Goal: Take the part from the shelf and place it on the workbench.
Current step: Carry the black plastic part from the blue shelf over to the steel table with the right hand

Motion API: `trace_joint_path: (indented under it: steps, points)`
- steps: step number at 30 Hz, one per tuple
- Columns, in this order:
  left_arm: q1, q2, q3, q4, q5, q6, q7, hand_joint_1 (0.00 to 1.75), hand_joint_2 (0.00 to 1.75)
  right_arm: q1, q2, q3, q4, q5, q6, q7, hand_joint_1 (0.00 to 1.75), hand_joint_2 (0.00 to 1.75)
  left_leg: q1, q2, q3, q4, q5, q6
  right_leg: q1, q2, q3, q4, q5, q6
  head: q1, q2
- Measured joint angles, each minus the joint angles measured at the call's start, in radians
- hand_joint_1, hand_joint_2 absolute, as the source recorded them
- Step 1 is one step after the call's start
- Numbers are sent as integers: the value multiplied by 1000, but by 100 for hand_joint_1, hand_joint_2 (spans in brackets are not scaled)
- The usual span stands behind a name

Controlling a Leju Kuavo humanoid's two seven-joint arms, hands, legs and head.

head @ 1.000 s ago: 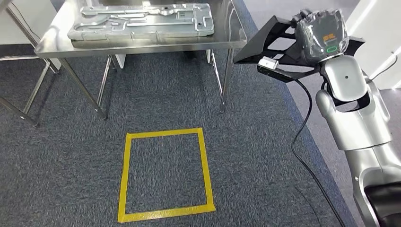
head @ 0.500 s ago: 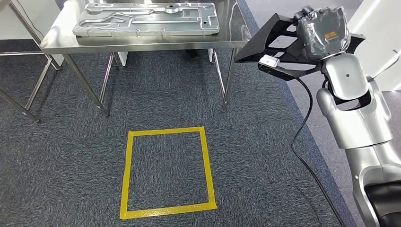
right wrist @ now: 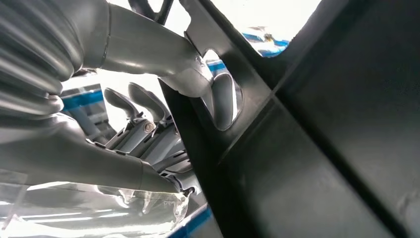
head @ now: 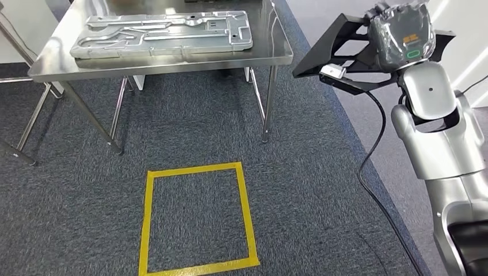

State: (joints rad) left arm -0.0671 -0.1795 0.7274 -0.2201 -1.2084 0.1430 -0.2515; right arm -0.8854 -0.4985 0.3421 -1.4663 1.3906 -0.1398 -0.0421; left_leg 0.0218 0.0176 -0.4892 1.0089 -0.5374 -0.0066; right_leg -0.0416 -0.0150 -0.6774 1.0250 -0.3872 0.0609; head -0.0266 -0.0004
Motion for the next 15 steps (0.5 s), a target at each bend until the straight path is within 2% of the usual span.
trace_joint_path:
  steps: [1, 3, 5, 6, 7, 8, 9, 10, 11, 12, 13, 14, 15]
  points:
    - [-1, 0, 0, 0, 0, -1, 0, 0, 175, -5, -1, 0, 1, 2, 5, 0, 175, 175, 0, 2, 4, 2, 3, -8, 2, 4, 4, -1, -12, -16, 0, 0]
    - [-2, 0, 0, 0, -1, -2, -1, 0, 175, -17, -5, 0, 2, 6, 15, 0, 175, 175, 3, 2, -10, 50, 25, -19, 1, 11, 27, -3, -26, -36, 0, 0]
    - [-5, 1, 0, 0, -2, -2, -1, 0, 175, -34, -7, 2, 4, 9, 23, -2, 175, 175, 5, -3, -79, 158, 45, -20, 5, 15, 61, -8, -49, -51, -1, 0]
    - [-4, 1, 1, 0, -3, -2, -1, 0, 175, -41, -8, 4, 7, 10, 25, -3, 175, 175, 4, -6, -124, 214, 36, -18, 10, 16, 80, -10, -64, -57, -1, 0]
    - [-3, 1, 2, 0, -3, -2, -1, 0, 175, -45, -8, 6, 10, 11, 27, -3, 175, 175, 1, -7, -168, 254, 5, -15, 14, 18, 101, -13, -80, -62, -1, 0]
    - [0, 1, 4, 0, -2, -2, -1, 0, 175, -48, -8, 9, 13, 12, 29, -5, 175, 175, -1, -7, -205, 274, -38, -12, 20, 20, 123, -15, -97, -66, -1, 0]
    - [1, 1, 5, 0, -1, -2, -2, 0, 175, -50, -8, 13, 16, 13, 33, -6, 175, 175, -5, -7, -232, 272, -82, -7, 25, 22, 148, -17, -115, -69, -1, 0]
    - [2, 1, 6, 0, -1, -3, -2, 0, 175, -55, -7, 17, 21, 15, 38, -9, 175, 175, -10, -8, -250, 248, -107, -1, 30, 25, 174, -18, -134, -71, -1, 0]
    - [2, 1, 6, 0, 0, -3, -1, 0, 175, -63, -7, 22, 25, 19, 45, -12, 175, 175, -15, -9, -261, 206, -93, 9, 35, 28, 201, -19, -155, -72, -1, 0]
    - [3, 2, 7, 1, 0, -4, -1, 0, 175, -75, -6, 29, 34, 23, 53, -15, 175, 175, -21, -14, -265, 151, -17, 23, 39, 31, 226, -19, -176, -73, -1, 0]
    - [5, 3, 8, 1, 0, -4, 0, 0, 175, -91, -4, 40, 47, 27, 63, -18, 175, 175, -29, -22, -266, 102, 74, 35, 41, 37, 249, -19, -196, -71, -1, 0]
    - [6, 4, 10, 2, 0, -5, 1, 0, 175, -109, -2, 51, 61, 31, 73, -21, 175, 175, -36, -27, -260, 69, 152, 44, 41, 43, 265, -21, -214, -67, 0, 0]
    - [5, 5, 12, 3, 0, -5, 2, 0, 175, -128, 0, 61, 76, 34, 82, -24, 175, 175, -43, -30, -251, 51, 201, 51, 38, 50, 280, -23, -226, -61, 0, 0]
